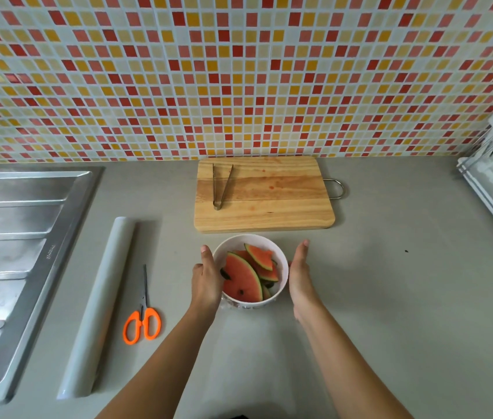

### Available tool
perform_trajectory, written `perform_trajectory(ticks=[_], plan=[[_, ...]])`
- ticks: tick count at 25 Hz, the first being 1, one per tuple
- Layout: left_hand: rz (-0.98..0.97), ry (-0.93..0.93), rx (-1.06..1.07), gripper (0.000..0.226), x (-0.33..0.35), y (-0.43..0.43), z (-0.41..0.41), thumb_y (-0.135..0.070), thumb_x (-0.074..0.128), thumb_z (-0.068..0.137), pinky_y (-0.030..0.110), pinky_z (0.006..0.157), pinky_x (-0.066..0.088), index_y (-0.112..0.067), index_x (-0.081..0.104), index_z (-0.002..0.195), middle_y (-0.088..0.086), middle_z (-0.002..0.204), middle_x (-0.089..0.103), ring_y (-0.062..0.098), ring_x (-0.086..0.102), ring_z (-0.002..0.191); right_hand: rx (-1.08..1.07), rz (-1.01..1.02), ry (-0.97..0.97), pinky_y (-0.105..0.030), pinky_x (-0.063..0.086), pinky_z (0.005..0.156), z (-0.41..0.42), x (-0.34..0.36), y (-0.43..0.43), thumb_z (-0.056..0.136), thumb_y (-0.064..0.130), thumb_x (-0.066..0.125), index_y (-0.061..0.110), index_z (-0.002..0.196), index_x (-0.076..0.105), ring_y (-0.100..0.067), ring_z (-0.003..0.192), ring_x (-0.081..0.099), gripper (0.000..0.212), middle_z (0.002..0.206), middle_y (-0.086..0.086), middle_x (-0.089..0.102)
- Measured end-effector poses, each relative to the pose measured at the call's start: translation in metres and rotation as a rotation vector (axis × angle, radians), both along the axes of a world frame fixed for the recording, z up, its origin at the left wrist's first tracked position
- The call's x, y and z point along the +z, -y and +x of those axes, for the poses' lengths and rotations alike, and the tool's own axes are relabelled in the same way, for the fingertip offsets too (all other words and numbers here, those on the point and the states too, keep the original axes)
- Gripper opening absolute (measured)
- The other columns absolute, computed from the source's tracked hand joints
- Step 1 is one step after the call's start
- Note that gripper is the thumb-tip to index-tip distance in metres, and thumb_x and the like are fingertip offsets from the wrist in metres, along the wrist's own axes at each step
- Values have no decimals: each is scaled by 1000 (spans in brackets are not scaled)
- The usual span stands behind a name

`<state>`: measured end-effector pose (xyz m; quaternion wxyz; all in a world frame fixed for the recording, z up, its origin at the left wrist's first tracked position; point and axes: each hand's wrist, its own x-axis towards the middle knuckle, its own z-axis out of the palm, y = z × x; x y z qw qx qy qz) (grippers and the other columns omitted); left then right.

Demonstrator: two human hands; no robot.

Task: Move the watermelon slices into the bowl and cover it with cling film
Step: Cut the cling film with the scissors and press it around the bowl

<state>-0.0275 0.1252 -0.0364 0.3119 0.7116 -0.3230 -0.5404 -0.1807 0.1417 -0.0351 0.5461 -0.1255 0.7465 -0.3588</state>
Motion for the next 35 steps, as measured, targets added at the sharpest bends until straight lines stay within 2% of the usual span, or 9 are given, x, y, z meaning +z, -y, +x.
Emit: perform_trajectory(ticks=[8, 12, 14, 18, 20, 23, 25, 30, 35], plan=[[-45, -109, 55, 75, -9, -26, -5, -63, 15, 92, 39, 100, 40, -9, 41, 137, 14, 134, 49, 28, 49, 120, -53, -175, 151, -46, 23, 115, -22, 2, 22, 72, 85, 13, 24, 148, 19, -26, 138, 32, 98, 147, -5, 36], [-66, -382, 190, 59, 7, -60, -19, -53, 18, 98, 33, 92, 47, -18, 64, 108, 11, 105, 70, 23, 64, 102, 55, -244, 167, -48, 23, 113, -23, 14, 40, 54, 93, 11, 32, 149, 9, -24, 138, 29, 113, 151, -4, 29], [-55, -491, 227, 55, 16, -75, -28, -50, 20, 99, 24, 85, 46, -18, 64, 106, 7, 96, 71, 14, 65, 94, 146, -264, 145, -43, 31, 102, -22, 20, 48, 38, 99, 14, 33, 148, 4, -22, 123, 39, 128, 134, 3, 39], [-18, -571, 250, 49, 19, -91, -36, -45, 25, 99, 31, 99, 41, -14, 55, 123, 10, 110, 64, 16, 60, 106, 211, -301, 129, -53, 19, 114, -23, 26, 56, 73, 80, -1, 31, 148, 2, -27, 142, 21, 90, 157, -12, 14], [43, -491, 245, 54, 12, -88, -30, -47, 24, 99, 34, 100, 40, -11, 49, 130, 16, 121, 58, 23, 57, 110, 82, -426, 31, -47, 24, 114, -29, 23, 47, 78, 74, -1, 21, 148, 17, -27, 139, 31, 89, 153, -14, 27], [31, -323, 276, 58, 3, -62, -9, -47, 24, 99, 36, 87, 43, -4, 46, 132, 17, 113, 60, 27, 58, 100, -152, -651, -211, -10, 33, 96, -28, 19, 5, 86, 69, 9, 25, 128, 52, -1, 123, 49, 74, 131, 3, 57], [-104, -213, 200, 55, 0, -36, 3, -45, 22, 100, 36, 93, 42, -10, 53, 128, 12, 121, 61, 26, 57, 107, -73, -734, -253, 1, 28, 92, -7, 9, -29, 83, 73, 15, 33, 128, 47, 17, 120, 41, 69, 133, 16, 49], [-287, -320, -179, 47, 1, 1, -5, -46, 20, 101, 31, 93, 46, -33, 64, 110, -6, 111, 70, 14, 62, 109, -32, -746, -134, -19, 31, 105, 19, -8, -39, 68, 88, 23, 45, 130, 31, 6, 130, 35, 76, 142, 16, 38], [-336, -302, 8, 47, -15, -14, -27, -41, 19, 102, 23, 92, 47, -25, 57, 125, -1, 117, 67, 13, 60, 111, -43, -647, -97, -32, 43, 98, 3, -11, 2, 64, 90, 21, 35, 120, 52, -10, 117, 55, 84, 120, 15, 61]])
